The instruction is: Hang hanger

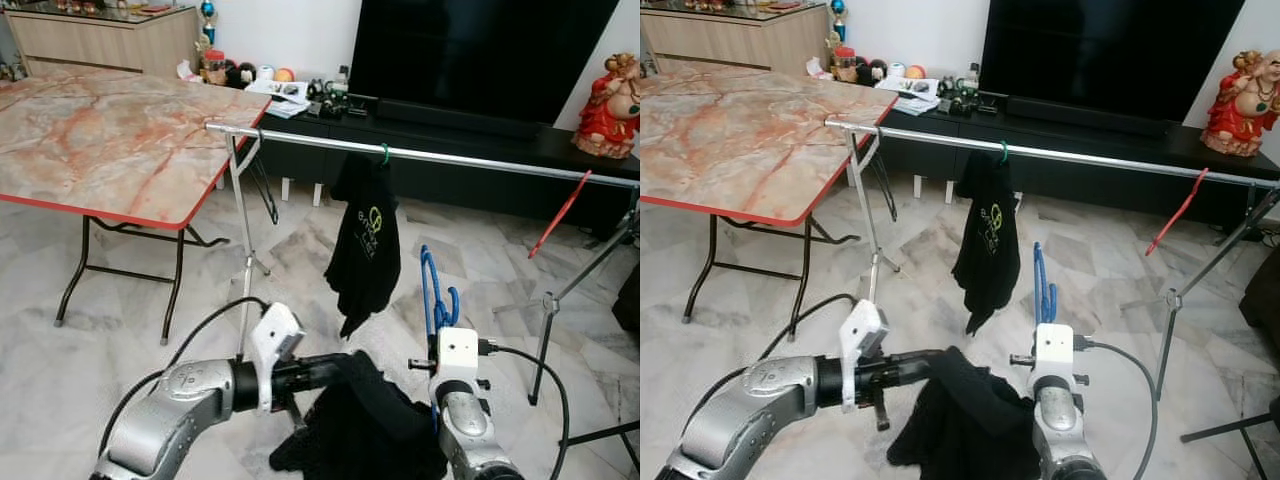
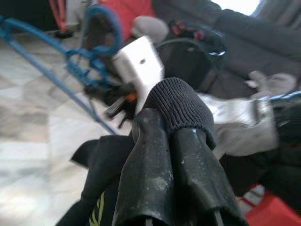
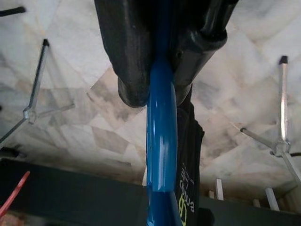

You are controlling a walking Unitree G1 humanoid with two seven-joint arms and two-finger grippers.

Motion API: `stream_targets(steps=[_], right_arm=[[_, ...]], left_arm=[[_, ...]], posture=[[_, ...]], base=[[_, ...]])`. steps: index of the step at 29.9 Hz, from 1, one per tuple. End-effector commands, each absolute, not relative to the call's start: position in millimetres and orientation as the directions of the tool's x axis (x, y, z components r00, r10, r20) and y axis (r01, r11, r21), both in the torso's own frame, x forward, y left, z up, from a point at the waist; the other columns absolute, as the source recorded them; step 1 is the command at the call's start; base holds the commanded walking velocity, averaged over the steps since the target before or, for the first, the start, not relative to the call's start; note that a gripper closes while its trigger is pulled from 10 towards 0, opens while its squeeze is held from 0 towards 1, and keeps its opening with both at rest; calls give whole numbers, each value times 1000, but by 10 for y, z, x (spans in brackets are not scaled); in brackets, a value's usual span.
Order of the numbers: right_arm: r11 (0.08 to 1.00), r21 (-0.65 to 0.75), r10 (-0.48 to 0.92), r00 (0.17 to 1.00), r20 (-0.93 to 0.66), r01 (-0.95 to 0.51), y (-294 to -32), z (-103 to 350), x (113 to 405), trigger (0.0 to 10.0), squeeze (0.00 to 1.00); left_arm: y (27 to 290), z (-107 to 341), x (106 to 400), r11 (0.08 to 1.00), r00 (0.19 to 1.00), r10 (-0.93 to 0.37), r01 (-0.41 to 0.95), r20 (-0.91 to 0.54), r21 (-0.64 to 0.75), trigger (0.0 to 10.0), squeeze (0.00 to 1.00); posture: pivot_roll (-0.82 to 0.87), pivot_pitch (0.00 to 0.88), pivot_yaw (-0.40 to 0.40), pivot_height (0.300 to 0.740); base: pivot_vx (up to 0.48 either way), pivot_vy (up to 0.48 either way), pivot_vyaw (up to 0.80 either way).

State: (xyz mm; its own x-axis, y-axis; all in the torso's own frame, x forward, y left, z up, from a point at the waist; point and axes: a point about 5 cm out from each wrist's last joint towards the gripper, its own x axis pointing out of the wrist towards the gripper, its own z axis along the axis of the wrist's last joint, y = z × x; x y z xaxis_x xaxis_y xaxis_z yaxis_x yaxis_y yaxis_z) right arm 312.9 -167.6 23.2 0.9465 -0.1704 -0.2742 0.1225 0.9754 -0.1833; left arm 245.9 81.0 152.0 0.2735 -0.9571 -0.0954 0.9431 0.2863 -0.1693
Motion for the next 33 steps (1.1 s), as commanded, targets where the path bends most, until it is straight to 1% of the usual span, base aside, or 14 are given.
stream_targets(steps=[1, 7, 10, 13, 14, 15, 18, 21, 24, 28, 30, 31, 32, 33], right_arm=[[962, -232, -202, 946, -255, 143, -1720, 249, 3133, 10000, 0], [938, -341, -145, 963, -228, 61, -1655, 301, 3185, 10000, 0], [938, -347, -116, 966, -230, 30, -1602, 320, 3212, 10000, 0], [947, -313, -148, 967, -208, 78, -1581, 394, 3274, 10000, 0], [954, -260, -207, 957, -202, 152, -1602, 446, 3316, 10000, 0], [954, -260, -207, 957, -202, 152, -1602, 446, 3316, 10000, 0], [950, -132, -305, 928, -213, 282, -1646, 539, 3391, 10000, 0], [937, -98, -348, 915, -204, 335, -1668, 587, 3419, 10000, 0], [895, 49, -422, 878, -225, 443, -1726, 685, 3483, 10000, 0], [887, 91, -424, 876, -228, 453, -1731, 718, 3508, 10000, 0], [868, 185, -412, 877, -248, 460, -1733, 749, 3539, 10000, 0], [843, 250, -410, 870, -275, 476, -1739, 742, 3542, 10000, 0], [785, 360, -409, 858, -310, 504, -1766, 747, 3555, 10000, 0], [765, 391, -411, 856, -315, 511, -1779, 758, 3563, 10000, 0]], left_arm=[[669, 1651, 2319, 192, 184, -981, 968, -57, -165, 0, 0], [509, 1720, 2151, 103, 98, -995, 975, -34, -197, 0, 0], [430, 1746, 2071, 61, 59, -998, 973, -15, -221, 0, 0], [361, 1724, 2016, 36, 28, -999, 973, -35, -226, 0, 0], [327, 1724, 1981, 18, 8, -999, 973, -41, -231, 0, 0], [327, 1724, 1981, 18, 8, -999, 973, -41, -231, 0, 0], [306, 1720, 1948, 11, -4, -998, 972, -64, -233, 0, 0], [309, 1723, 1945, 12, -4, -998, 972, -68, -236, 0, 0], [322, 1714, 1937, 17, -2, -997, 971, -82, -240, 0, 0], [308, 1711, 1923, 9, -12, -996, 972, -88, -236, 0, 0], [298, 1712, 1914, 2, -20, -996, 972, -91, -236, 0, 0], [298, 1711, 1913, 1, -21, -996, 971, -91, -237, 0, 0], [296, 1706, 1909, 0, -22, -996, 971, -92, -239, 0, 0], [296, 1704, 1907, 0, -23, -995, 971, -92, -240, 0, 0]], posture=[[183, 0, -88, 740], [197, 0, -82, 740], [203, 0, -80, 740], [204, 0, -78, 740], [204, 0, -78, 740], [204, 0, -78, 740], [209, 0, -76, 740], [218, 1, -77, 740], [219, 1, -78, 740], [217, 4, -80, 740], [217, 4, -80, 740], [217, 4, -80, 740], [213, 5, -81, 740], [213, 5, -81, 740]], base=[[0, 0, 0], [0, 0, 0], [0, 0, 0], [0, 0, 0], [0, 0, 0], [0, 0, 0], [0, 0, 0], [0, 0, 0], [0, 0, 0], [0, 0, 0], [0, 0, 0], [0, 0, 0], [0, 0, 0], [0, 0, 0]])
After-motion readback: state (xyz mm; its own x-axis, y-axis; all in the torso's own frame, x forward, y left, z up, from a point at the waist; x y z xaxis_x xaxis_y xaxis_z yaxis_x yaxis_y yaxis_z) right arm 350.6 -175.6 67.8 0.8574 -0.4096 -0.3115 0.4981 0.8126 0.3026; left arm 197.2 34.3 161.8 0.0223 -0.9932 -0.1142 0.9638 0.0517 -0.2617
